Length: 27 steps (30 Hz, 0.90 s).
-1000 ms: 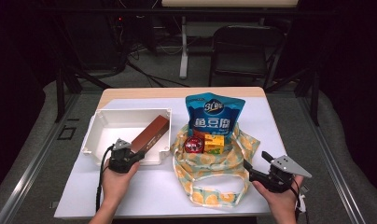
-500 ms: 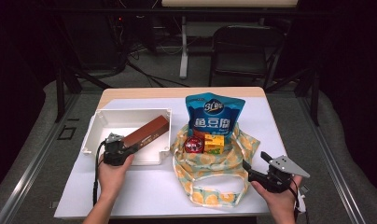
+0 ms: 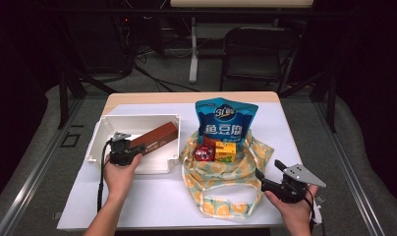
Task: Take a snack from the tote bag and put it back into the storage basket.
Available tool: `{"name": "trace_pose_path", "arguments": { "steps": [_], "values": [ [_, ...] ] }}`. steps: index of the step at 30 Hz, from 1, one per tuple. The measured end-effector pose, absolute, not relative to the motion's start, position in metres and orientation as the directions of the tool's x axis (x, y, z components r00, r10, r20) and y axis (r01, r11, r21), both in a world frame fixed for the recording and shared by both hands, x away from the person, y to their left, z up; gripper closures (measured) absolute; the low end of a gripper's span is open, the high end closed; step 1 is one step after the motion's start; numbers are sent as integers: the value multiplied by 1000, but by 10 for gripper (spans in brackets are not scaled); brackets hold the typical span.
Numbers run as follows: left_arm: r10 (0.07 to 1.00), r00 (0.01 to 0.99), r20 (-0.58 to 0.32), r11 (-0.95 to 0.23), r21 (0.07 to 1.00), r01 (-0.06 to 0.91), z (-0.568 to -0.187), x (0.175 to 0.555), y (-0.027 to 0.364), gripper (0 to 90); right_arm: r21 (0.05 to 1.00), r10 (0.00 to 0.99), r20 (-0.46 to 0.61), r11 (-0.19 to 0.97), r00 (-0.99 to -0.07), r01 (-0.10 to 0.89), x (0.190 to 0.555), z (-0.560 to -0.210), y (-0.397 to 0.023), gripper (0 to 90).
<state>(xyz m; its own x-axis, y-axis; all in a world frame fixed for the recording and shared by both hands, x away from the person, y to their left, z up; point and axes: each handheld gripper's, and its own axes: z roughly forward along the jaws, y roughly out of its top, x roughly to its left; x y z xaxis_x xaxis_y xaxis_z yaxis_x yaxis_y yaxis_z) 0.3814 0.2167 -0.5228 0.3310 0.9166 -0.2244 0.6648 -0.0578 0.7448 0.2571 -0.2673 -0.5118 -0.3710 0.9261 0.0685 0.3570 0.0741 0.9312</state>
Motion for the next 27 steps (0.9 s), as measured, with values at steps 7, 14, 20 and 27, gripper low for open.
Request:
{"name": "trace_pose_path", "arguments": {
  "steps": [7, 14, 20, 27],
  "values": [
    [917, 331, -225, -53, 752, 657, -525, 379, 215, 900, 931, 927, 66, 75, -368, 357, 258, -512, -268, 235],
    [919, 316, -236, -39, 744, 667, -528, 383, 218, 900, 930, 926, 63, 81, -371, 360, 257, -512, -266, 236],
    [926, 290, -243, -17, 740, 673, -528, 388, 218, 900, 930, 927, 61, 82, -371, 358, 258, -512, -266, 237],
    [931, 266, -251, 3, 732, 681, -524, 400, 214, 900, 931, 927, 66, 76, -368, 358, 257, -512, -267, 238]
  ]
}}
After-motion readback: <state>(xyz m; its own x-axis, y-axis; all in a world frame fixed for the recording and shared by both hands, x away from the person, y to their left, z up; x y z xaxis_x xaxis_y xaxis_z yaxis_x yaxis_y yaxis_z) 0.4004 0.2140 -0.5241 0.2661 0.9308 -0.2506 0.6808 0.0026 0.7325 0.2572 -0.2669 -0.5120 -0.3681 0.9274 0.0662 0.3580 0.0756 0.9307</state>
